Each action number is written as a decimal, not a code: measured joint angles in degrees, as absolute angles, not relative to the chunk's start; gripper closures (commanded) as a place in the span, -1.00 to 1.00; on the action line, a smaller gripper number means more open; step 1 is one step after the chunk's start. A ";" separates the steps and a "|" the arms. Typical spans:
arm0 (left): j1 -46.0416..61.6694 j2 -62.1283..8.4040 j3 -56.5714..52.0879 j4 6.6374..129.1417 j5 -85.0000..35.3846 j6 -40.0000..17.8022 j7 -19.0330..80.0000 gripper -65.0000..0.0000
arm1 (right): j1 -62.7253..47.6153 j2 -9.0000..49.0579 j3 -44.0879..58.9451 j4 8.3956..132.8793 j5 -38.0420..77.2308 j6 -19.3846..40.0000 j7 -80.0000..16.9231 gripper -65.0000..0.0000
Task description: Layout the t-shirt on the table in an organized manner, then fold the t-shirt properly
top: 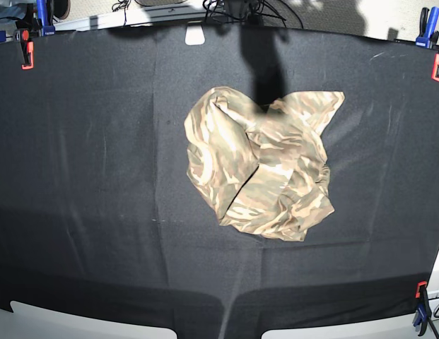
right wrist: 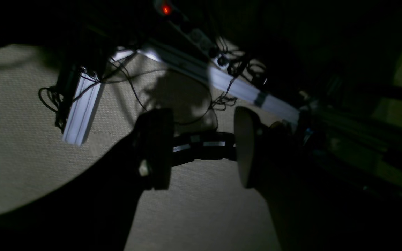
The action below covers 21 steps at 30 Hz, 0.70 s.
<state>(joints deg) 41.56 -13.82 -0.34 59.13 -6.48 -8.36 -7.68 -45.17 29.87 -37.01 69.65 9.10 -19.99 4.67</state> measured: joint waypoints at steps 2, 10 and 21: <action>43.79 -14.00 -0.34 63.48 -6.57 -8.40 -7.40 0.04 | -47.13 31.62 -36.99 73.21 9.08 -21.69 3.90 0.15; 50.33 -14.11 -0.34 77.82 -10.76 -8.40 -5.50 0.04 | -56.29 34.15 -35.42 86.59 3.53 -28.10 -2.94 0.15; 54.78 -14.13 -0.34 92.20 -10.85 -8.56 1.45 0.04 | -64.86 34.48 -24.95 102.61 -3.01 -38.87 -3.46 0.15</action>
